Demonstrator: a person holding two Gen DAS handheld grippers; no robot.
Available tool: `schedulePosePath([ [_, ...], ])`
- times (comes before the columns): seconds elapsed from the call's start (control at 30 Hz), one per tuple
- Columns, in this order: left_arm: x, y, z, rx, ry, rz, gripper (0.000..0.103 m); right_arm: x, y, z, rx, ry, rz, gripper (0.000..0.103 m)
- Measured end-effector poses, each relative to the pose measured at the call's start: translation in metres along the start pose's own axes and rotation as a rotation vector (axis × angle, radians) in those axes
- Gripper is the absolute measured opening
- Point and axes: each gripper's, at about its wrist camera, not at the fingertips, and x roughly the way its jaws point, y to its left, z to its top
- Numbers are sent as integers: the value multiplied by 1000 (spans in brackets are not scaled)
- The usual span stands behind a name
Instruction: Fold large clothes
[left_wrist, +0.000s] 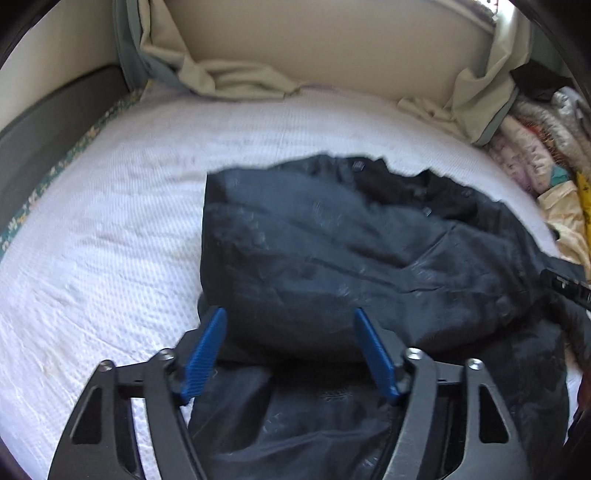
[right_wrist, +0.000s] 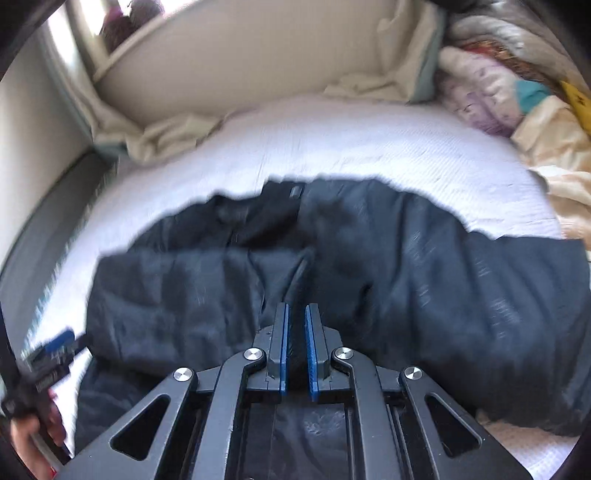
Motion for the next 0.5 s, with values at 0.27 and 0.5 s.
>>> schedulePosePath([
  [0.27,33,16,-10,-65,91,48,71,44,-2,-20,7,96,-14,6],
  [0.5,48,26,-19,-114,101,32,79,66,-15,-27,73,125,6,0],
])
